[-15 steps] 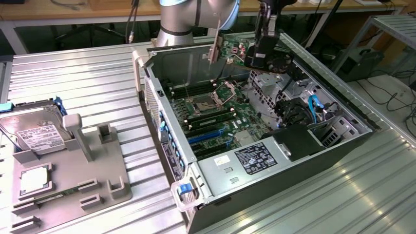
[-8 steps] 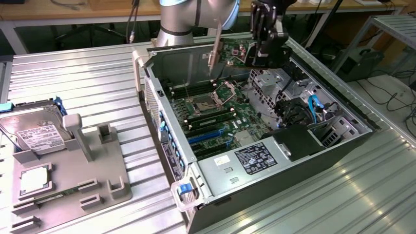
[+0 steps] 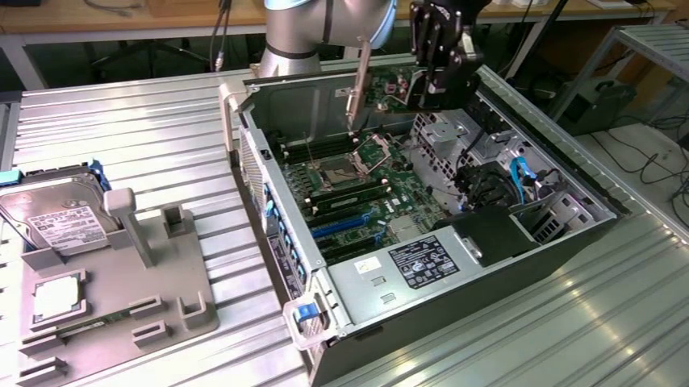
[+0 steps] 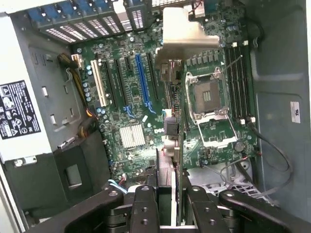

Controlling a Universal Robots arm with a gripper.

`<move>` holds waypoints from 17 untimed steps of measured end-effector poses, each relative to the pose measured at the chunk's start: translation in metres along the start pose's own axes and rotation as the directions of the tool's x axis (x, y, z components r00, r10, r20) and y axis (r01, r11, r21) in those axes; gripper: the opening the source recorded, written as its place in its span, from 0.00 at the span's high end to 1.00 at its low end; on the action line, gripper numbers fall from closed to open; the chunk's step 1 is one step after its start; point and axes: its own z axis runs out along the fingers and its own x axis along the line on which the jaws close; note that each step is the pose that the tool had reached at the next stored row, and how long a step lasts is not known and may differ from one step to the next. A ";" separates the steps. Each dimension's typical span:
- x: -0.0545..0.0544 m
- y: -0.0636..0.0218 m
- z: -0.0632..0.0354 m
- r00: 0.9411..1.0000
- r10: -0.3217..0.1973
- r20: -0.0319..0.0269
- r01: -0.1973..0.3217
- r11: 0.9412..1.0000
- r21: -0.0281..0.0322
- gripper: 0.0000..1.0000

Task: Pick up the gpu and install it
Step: 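Insert the gpu into the slot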

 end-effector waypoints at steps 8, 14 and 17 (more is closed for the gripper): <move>0.000 0.0017 0.0024 0.991 -0.136 0.014 0.136 0.991 0.001 0.72; 0.001 0.0028 0.0074 0.983 -0.183 0.019 0.183 0.983 0.002 0.72; 0.001 0.0038 0.0102 0.979 -0.203 0.021 0.203 0.979 0.002 0.72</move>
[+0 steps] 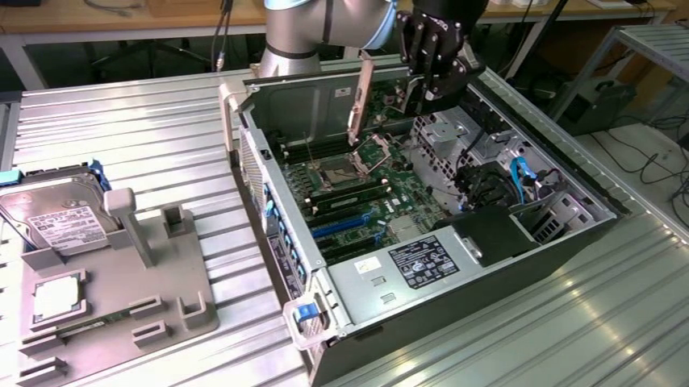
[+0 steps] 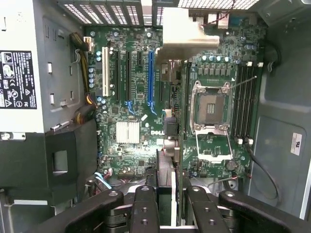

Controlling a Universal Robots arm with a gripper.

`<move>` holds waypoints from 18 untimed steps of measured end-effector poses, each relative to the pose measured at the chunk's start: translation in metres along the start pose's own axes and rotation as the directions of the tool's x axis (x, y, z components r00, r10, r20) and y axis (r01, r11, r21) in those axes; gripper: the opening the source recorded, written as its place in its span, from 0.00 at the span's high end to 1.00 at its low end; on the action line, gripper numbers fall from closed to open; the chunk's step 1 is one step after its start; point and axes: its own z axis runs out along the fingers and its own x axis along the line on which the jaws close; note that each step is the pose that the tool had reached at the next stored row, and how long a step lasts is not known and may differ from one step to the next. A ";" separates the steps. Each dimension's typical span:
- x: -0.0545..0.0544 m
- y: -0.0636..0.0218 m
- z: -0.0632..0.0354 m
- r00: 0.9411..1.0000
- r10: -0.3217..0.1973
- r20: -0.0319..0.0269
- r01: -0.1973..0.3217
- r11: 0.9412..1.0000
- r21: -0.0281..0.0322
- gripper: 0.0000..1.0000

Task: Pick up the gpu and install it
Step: 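Insert the gpu into the slot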

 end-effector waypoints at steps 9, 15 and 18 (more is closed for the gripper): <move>0.000 0.0051 0.0049 1.000 -0.007 -0.001 0.007 1.000 0.001 0.72; 0.002 0.0062 0.0157 1.000 -0.007 -0.001 0.007 1.000 -0.011 0.72; 0.002 0.0068 0.0174 1.000 -0.007 -0.001 0.007 1.000 -0.022 0.72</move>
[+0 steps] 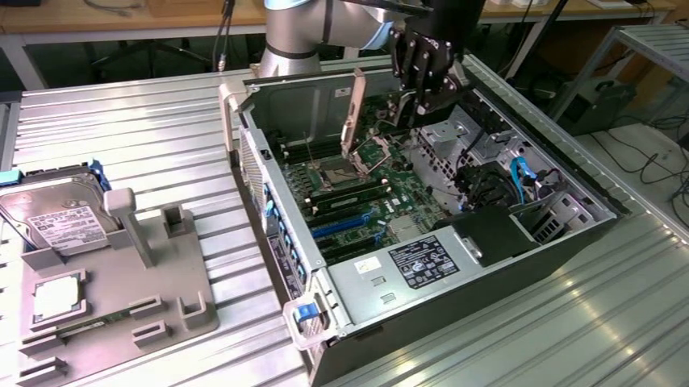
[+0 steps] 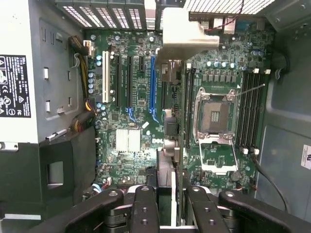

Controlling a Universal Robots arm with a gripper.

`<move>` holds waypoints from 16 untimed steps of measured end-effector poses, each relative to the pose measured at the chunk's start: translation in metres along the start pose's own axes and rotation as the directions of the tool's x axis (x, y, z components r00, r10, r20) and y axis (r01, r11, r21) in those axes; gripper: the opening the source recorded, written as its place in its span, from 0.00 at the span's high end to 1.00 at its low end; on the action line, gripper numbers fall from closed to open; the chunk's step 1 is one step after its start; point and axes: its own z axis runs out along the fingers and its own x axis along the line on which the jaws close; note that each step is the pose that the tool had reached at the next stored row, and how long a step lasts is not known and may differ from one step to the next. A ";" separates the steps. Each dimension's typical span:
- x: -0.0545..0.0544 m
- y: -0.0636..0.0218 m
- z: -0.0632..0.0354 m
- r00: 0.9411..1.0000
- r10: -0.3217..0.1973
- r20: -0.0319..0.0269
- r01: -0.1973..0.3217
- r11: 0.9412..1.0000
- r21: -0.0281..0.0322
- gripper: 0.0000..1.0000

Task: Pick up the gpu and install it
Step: 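Insert the gpu into the slot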

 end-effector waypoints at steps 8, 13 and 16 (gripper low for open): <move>-0.003 0.0112 0.0225 0.999 0.046 -0.004 -0.046 0.999 -0.003 0.72; 0.000 0.0264 0.0398 0.999 0.041 -0.003 -0.041 0.999 0.001 0.72; 0.004 0.0336 0.0486 0.999 0.041 -0.002 -0.041 0.999 0.001 0.72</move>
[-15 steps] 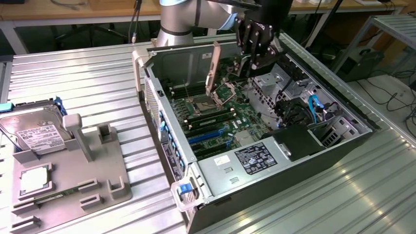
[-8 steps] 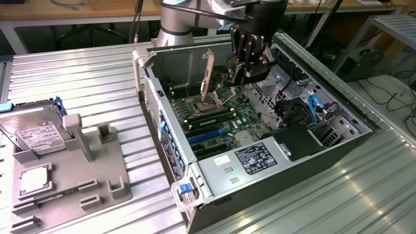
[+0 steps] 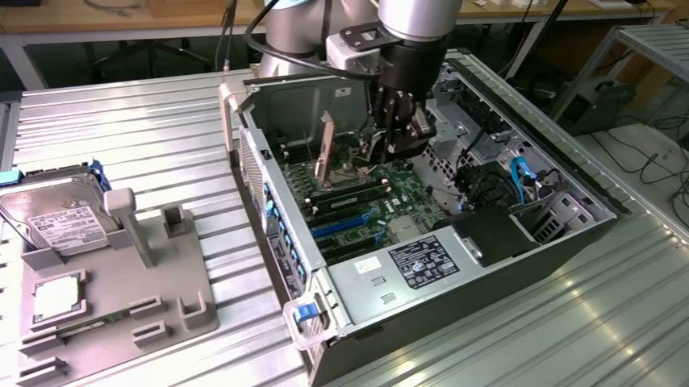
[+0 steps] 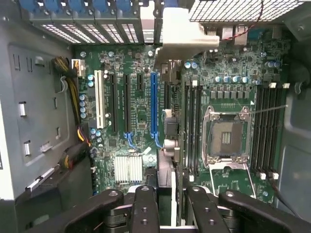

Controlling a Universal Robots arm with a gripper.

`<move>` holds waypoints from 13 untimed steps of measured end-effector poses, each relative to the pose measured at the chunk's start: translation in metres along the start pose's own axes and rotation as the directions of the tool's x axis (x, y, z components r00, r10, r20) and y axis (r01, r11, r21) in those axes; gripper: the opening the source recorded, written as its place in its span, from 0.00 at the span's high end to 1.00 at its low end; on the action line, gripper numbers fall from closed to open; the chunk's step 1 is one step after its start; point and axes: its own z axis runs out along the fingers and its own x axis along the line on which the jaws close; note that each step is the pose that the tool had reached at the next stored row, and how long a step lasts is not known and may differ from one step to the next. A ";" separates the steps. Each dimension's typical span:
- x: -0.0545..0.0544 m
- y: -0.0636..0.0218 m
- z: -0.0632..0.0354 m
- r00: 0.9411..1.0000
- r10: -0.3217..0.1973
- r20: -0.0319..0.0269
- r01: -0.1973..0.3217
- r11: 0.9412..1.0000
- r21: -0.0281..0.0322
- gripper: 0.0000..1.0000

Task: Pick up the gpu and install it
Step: 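Insert the gpu into the slot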

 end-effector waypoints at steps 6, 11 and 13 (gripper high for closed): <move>0.002 0.0062 0.0092 1.000 0.000 0.001 0.000 1.000 0.018 0.72; 0.006 0.0088 0.0150 1.000 0.015 0.000 -0.015 1.000 0.015 0.72; 0.007 0.0105 0.0192 1.000 0.014 0.002 -0.014 1.000 0.006 0.72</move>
